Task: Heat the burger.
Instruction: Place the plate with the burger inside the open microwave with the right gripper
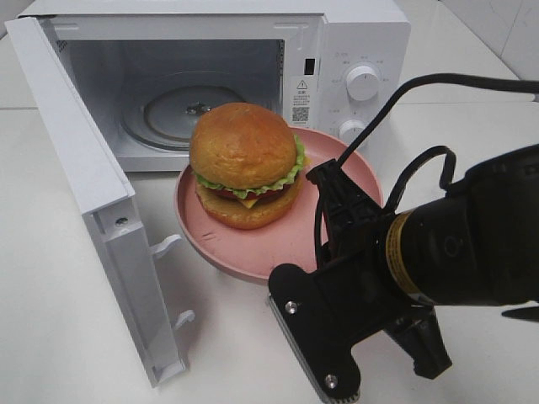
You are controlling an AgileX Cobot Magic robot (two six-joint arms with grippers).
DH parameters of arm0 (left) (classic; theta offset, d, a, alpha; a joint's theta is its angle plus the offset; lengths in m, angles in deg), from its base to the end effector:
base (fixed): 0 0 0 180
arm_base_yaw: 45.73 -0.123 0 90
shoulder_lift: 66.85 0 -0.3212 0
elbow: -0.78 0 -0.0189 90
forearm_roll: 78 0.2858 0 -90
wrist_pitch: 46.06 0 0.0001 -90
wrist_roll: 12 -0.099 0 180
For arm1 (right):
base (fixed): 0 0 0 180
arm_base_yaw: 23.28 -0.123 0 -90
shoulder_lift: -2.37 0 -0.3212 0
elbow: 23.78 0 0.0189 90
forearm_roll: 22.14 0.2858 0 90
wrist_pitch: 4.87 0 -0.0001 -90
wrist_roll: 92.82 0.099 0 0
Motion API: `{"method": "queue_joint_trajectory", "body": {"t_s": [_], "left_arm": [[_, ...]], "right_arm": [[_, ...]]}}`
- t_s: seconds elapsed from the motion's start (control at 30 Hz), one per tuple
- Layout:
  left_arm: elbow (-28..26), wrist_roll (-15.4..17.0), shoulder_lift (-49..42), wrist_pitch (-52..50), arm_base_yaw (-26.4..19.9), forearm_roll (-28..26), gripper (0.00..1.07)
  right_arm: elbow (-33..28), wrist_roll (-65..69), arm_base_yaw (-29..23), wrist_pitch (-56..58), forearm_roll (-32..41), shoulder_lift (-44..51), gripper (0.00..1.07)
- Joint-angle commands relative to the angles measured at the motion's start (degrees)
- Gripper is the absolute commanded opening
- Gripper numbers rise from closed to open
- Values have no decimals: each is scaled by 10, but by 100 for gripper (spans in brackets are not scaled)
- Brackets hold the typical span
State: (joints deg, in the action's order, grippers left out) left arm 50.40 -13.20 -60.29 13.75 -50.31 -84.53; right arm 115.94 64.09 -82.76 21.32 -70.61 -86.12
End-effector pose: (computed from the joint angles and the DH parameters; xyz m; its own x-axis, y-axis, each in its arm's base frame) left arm -0.0028 -0.0100 0.2915 -0.4343 -0.0713 -0.8979 -0.0071 0.9971 -0.0757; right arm 0.1690 0.2222 0.2016 0.5149 -0.8554 0.0564 -0.6602 -0.4377 -0.6104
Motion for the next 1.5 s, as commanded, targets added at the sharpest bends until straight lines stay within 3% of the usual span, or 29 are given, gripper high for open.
{"method": "queue_joint_trajectory", "body": {"t_s": [0.03,0.27,0.43,0.7,1.0,1.5], "left_arm": [[1,1,-12,-6,2,-1,101],[1,1,-12,-6,2,-1,101],[1,1,-12,-6,2,-1,101],[1,1,-12,-6,2,-1,101],[1,1,-12,-6,2,-1,101],[1,1,-12,-6,2,-1,101]], "right_arm": [[3,-61,39,-38,-14,9,0],[3,-176,92,-77,54,9,0],[17,-361,142,-83,198,9,0],[61,-547,190,-78,346,9,0],[72,-764,215,-61,509,9,0],[77,-781,215,-79,503,2,0]]}}
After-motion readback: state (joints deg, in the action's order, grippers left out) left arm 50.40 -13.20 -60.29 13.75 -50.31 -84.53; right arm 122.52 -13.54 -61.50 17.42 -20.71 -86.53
